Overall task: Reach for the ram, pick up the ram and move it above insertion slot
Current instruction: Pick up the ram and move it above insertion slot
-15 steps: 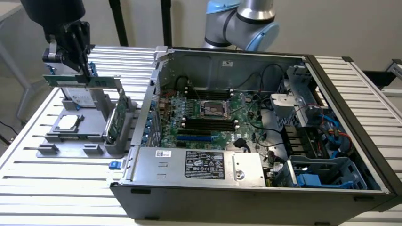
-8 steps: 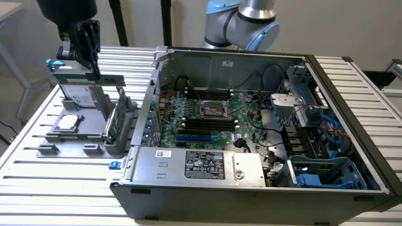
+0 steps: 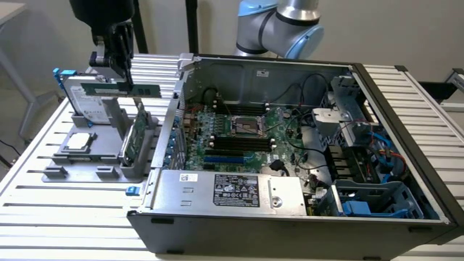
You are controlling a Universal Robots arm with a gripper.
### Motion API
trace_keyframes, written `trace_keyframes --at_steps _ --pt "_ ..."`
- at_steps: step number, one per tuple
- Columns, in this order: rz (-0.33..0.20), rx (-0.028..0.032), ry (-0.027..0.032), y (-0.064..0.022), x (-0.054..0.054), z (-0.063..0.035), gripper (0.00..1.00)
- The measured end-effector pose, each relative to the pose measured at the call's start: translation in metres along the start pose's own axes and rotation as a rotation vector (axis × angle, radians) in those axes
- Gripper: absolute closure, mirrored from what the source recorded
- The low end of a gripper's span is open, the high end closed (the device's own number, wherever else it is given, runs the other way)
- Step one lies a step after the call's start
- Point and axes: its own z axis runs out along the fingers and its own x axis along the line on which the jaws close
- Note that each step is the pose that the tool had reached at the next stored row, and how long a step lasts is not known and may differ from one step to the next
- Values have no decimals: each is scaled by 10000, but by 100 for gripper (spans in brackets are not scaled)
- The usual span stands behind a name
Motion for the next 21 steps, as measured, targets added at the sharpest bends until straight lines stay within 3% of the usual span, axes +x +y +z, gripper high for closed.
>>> trace_keyframes --at_steps 21 --pt "-2 2 -55 -877 -56 -60 86"
